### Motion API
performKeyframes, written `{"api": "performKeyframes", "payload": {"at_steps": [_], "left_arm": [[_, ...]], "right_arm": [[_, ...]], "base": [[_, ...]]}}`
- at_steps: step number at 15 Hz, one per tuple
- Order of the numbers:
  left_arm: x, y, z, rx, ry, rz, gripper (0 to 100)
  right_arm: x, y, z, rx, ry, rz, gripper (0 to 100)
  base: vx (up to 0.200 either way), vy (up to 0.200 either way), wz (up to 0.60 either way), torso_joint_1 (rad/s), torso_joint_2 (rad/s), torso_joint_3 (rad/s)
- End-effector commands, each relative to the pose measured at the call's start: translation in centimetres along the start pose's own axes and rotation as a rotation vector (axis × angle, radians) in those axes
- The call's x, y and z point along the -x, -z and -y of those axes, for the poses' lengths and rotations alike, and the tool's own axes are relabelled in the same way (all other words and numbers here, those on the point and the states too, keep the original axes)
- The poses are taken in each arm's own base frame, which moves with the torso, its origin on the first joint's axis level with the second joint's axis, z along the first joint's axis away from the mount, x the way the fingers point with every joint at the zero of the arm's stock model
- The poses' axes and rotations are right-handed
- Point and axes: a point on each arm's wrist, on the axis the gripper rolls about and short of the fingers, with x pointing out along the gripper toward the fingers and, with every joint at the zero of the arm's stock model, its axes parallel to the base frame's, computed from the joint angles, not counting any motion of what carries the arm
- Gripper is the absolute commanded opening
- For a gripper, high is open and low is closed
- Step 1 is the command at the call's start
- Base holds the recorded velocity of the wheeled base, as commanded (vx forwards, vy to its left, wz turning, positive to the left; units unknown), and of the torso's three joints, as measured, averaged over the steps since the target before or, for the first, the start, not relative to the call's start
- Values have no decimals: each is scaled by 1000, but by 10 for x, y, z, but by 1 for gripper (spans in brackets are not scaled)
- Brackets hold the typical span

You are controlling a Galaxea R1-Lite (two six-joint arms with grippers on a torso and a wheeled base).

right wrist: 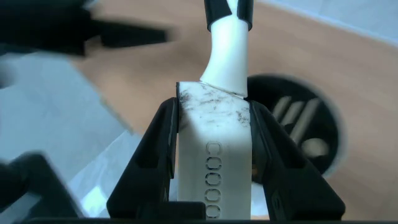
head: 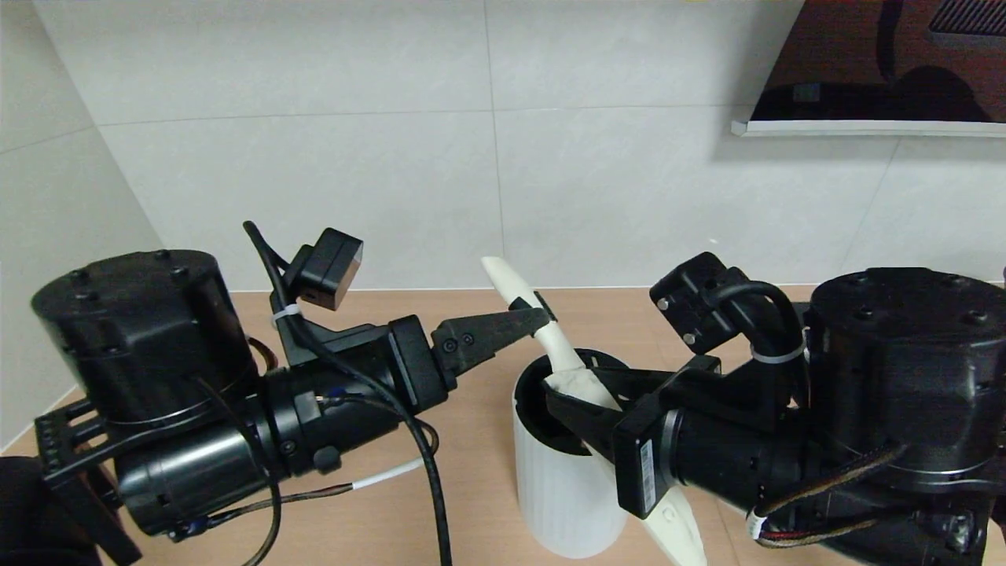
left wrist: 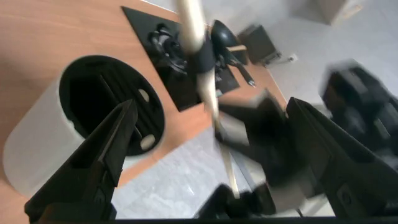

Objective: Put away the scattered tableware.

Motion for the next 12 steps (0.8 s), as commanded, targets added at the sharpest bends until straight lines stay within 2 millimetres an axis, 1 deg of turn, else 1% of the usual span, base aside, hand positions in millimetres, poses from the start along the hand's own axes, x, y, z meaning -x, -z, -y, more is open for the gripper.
{"api": "performKeyframes", "payload": {"at_steps": [1, 5, 12], "left_arm": [[-10, 3, -6, 3, -3, -6, 100], [-22, 5, -11, -12, -2, 72, 100], [-26, 8, -14, -10, -14, 63, 100]], "right_arm": [[-4, 5, -4, 0, -9, -18, 0], [-8, 9, -8, -6, -20, -33, 0], [-9, 10, -8, -4, -19, -32, 0]], "base": [[0, 0, 0, 0, 0, 0], [0, 0, 0, 0, 0, 0], [0, 0, 0, 0, 0, 0]]}}
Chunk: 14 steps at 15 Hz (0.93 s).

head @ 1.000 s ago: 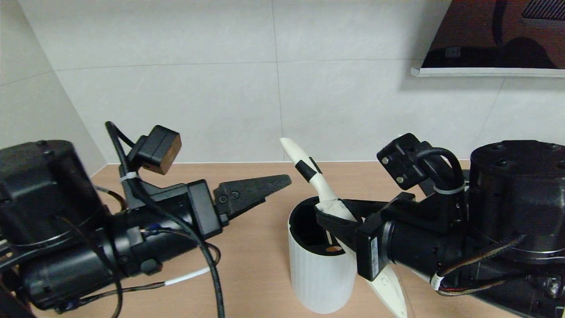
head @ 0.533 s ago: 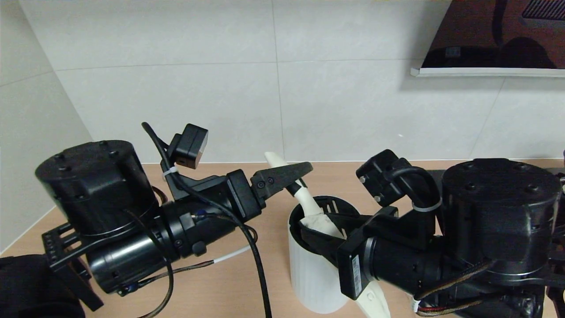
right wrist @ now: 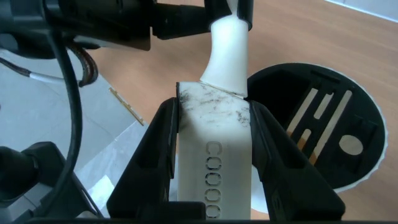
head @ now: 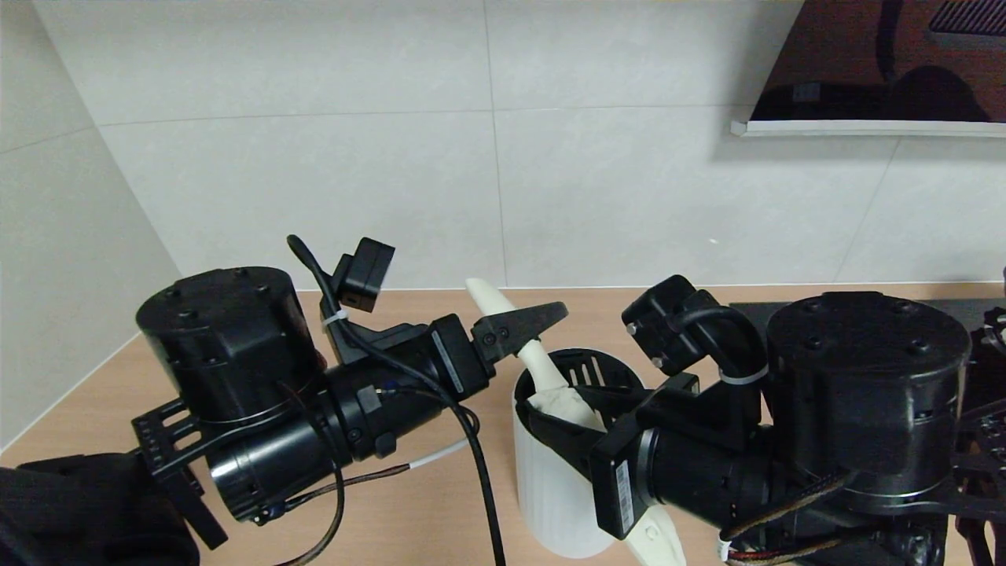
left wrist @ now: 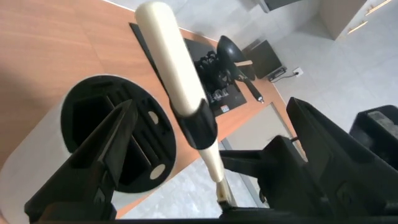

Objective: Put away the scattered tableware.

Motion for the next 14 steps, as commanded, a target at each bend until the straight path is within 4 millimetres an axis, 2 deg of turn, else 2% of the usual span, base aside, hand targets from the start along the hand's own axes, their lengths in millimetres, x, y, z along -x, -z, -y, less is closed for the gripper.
{"api": "performKeyframes", "payload": {"at_steps": [1, 5, 6, 14], "left_arm": [[-1, 1, -1, 1, -3, -4, 100], [-3, 3, -4, 4, -14, -10, 100], [-4, 4, -5, 3, -23, -7, 0], [-7, 4, -8, -1, -44, 6, 0]], "right_arm": [[0, 0, 0, 1, 2, -2, 0], [-1, 4, 0, 6, 2, -14, 0], [-1, 4, 0, 6, 3, -15, 0], [1, 3, 1, 6, 6, -9, 0]], "base": [[0, 0, 0, 0, 0, 0], [0, 0, 0, 0, 0, 0], [0, 0, 0, 0, 0, 0], [0, 0, 0, 0, 0, 0]]}}
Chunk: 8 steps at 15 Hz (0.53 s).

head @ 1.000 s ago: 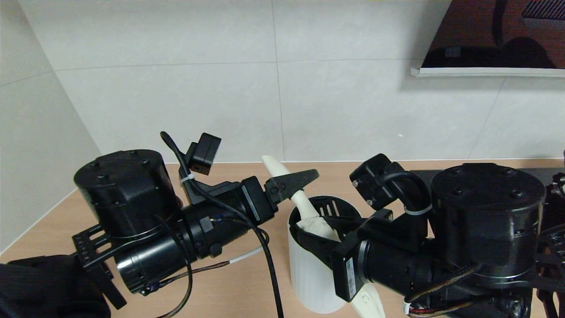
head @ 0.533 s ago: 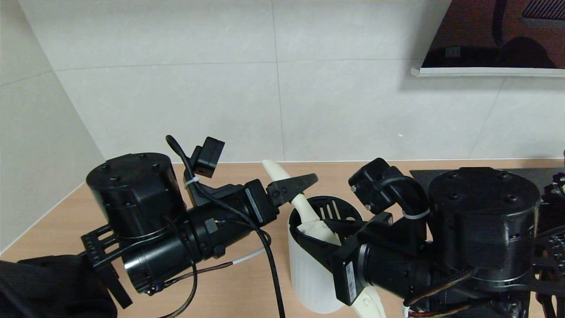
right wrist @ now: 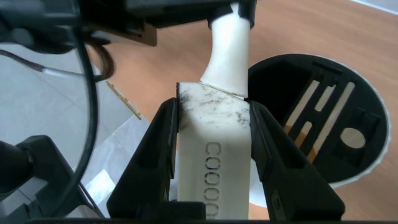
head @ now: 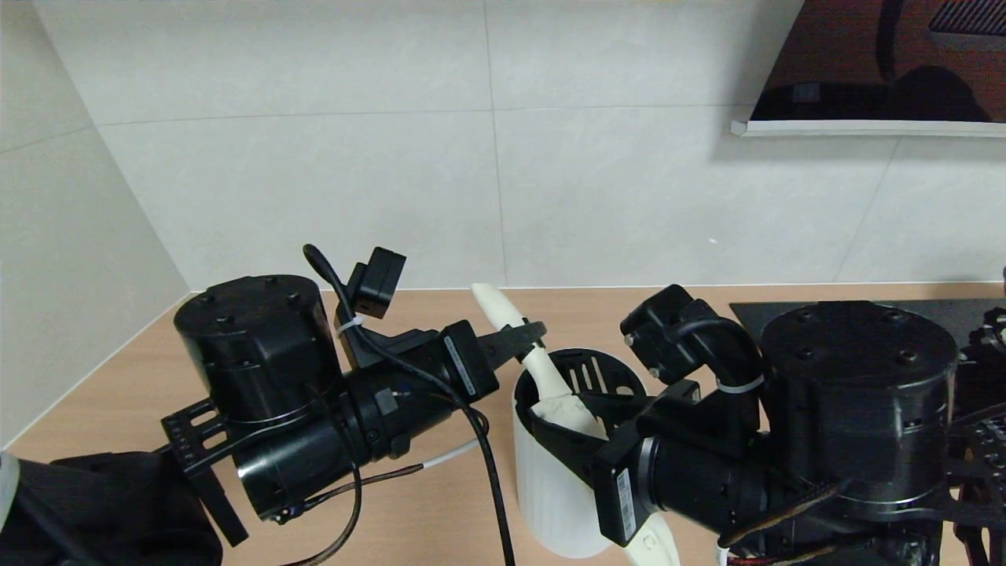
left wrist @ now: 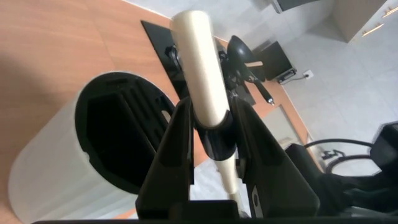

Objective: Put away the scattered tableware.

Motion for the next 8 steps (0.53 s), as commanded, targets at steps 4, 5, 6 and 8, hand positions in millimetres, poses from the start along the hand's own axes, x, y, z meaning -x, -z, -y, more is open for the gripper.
{"api": "performKeyframes", "payload": {"at_steps": [4, 5, 6, 8], "left_arm": [[1, -1, 2, -1, 5, 4, 0], [2, -1, 2, -1, 5, 4, 0], [2, -1, 2, -1, 5, 4, 0], [2, -1, 2, -1, 5, 6, 0]], "right_arm": [[0, -2, 1, -2, 2, 7, 0], [0, -2, 1, -4, 4, 7, 0], [1, -2, 1, -5, 3, 9, 0], [0, -2, 1, -4, 11, 7, 0]], "base": [[0, 0, 0, 0, 0, 0], [0, 0, 0, 0, 0, 0], [0, 0, 0, 0, 0, 0], [0, 0, 0, 0, 0, 0]]}}
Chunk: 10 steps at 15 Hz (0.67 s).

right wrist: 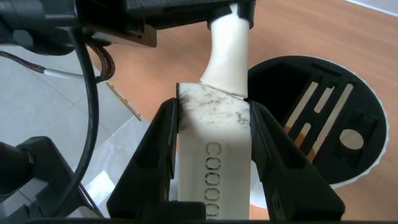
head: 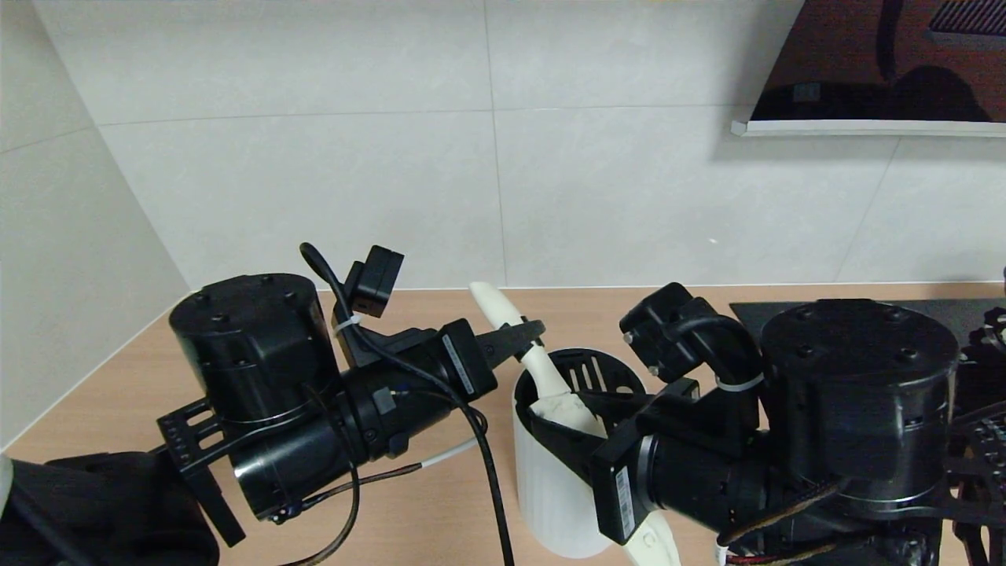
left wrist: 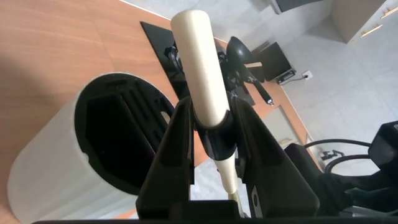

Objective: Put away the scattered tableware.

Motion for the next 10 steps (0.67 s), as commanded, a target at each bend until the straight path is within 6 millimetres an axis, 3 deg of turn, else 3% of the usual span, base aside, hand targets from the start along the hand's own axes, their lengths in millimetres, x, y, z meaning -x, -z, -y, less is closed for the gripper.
{"api": "performKeyframes", "payload": {"at_steps": [1, 2, 10], "left_arm": [[1, -1, 1, 0, 4, 2, 0], [1, -1, 1, -1, 4, 5, 0], [3, -10, 2, -3, 6, 34, 0]], "right_arm": [[0, 0, 0, 0, 2, 0, 0], [0, 0, 0, 1, 2, 0, 100], [12, -12, 3, -9, 18, 51, 100]], "base": [[0, 0, 0, 0, 0, 0], [0, 0, 0, 0, 0, 0], [0, 0, 0, 0, 0, 0]]}}
